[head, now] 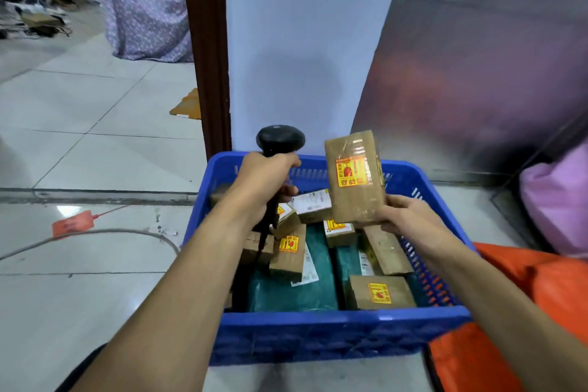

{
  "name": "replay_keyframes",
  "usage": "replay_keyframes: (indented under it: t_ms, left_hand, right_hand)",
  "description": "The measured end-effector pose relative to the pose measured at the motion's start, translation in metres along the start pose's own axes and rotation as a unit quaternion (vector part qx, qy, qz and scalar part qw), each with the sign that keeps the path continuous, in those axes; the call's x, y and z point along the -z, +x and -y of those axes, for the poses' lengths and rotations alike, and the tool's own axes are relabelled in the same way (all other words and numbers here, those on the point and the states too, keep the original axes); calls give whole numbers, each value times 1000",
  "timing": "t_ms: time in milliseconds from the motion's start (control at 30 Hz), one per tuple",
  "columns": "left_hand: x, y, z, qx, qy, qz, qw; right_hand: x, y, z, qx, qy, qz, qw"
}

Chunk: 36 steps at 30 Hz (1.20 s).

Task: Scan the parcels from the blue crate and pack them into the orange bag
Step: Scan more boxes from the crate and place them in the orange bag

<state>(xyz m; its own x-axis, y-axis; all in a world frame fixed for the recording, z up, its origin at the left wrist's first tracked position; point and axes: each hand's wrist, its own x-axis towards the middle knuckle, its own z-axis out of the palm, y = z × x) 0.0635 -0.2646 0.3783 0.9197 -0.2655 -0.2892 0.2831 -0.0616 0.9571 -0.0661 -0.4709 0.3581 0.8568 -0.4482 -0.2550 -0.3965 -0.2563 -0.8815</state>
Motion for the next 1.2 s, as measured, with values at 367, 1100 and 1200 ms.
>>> replay_keyframes:
  t_ms: [367,1100,1200]
  left_hand:
    - [-59,-46,20,71,-84,89,990]
    - [-75,-62,28,61,-28,264,962]
    - [-74,-63,23,44,-53,278,958]
  right_hand:
    - [46,-63,-29,233,-182,-173,940]
    - [69,-36,-43,302,-227,-277,884]
    - [71,-32,-44,294,-228,-284,883]
